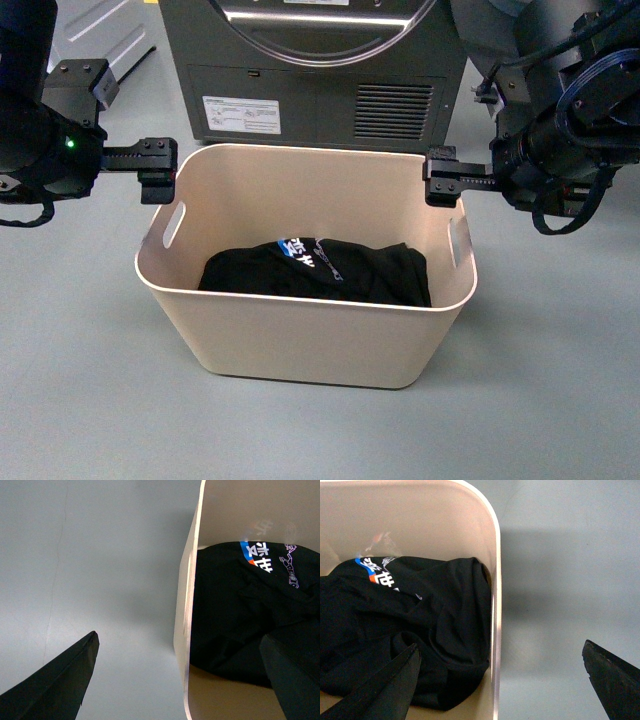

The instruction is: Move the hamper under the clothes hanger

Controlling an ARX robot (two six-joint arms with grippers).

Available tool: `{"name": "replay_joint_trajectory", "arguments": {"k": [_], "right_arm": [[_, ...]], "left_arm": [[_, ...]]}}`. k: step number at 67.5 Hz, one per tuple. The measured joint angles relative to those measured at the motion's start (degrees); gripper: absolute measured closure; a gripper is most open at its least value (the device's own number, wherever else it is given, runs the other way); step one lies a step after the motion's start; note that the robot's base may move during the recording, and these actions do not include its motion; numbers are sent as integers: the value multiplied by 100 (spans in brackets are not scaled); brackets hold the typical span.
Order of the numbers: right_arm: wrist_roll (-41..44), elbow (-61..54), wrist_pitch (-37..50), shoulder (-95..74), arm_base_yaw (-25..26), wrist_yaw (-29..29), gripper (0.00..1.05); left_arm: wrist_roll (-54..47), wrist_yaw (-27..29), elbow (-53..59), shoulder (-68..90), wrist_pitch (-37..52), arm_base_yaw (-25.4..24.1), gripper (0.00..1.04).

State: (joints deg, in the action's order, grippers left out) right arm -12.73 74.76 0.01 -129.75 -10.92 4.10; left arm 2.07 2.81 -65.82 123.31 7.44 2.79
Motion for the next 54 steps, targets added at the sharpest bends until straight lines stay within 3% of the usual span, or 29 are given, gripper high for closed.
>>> {"name": "replay_joint_trajectory", "arguments": {"k": [54], "right_arm": [[-26, 396, 90, -789, -120, 179, 8]], "left_arm": [[-42, 284, -446, 710, 170, 42, 7]]}}
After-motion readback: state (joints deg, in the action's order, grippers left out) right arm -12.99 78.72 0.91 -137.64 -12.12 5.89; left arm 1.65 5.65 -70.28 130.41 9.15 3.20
